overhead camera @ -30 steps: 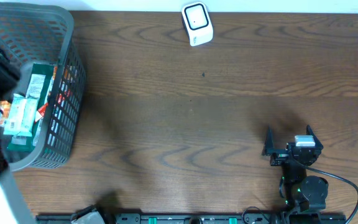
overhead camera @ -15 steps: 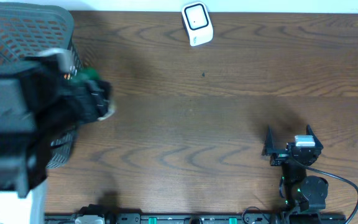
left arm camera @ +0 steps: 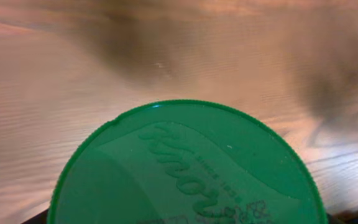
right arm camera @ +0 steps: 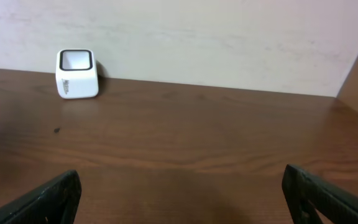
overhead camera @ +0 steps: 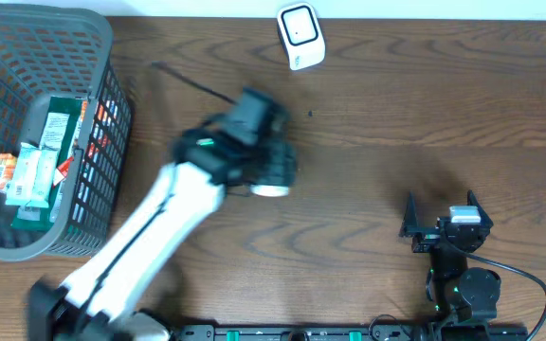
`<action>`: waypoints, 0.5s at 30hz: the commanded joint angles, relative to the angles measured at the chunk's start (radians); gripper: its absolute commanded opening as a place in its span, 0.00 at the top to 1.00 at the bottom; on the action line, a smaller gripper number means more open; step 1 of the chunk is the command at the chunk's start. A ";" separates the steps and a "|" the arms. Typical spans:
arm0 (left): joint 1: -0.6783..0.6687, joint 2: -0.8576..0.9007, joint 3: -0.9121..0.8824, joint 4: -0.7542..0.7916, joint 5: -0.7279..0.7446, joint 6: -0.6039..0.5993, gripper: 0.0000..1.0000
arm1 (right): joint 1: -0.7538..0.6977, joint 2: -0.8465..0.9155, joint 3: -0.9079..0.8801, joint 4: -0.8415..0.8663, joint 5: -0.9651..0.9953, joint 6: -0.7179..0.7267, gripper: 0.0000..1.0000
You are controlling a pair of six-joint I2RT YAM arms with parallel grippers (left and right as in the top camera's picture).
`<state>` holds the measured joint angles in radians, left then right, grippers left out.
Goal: Scan the item barcode
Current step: 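Carry the jar to the table center and set it down upright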
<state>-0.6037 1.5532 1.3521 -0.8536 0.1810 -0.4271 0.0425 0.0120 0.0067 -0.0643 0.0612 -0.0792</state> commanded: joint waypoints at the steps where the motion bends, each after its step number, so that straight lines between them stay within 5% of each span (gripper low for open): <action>1: -0.087 0.134 -0.001 0.037 -0.017 -0.037 0.36 | -0.003 -0.005 -0.001 -0.004 0.009 0.015 0.01; 15: -0.188 0.409 -0.001 0.179 -0.014 -0.068 0.36 | -0.003 -0.005 -0.001 -0.003 0.009 0.015 0.01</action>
<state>-0.7948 1.9587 1.3521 -0.6849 0.1768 -0.4763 0.0425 0.0120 0.0067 -0.0647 0.0608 -0.0792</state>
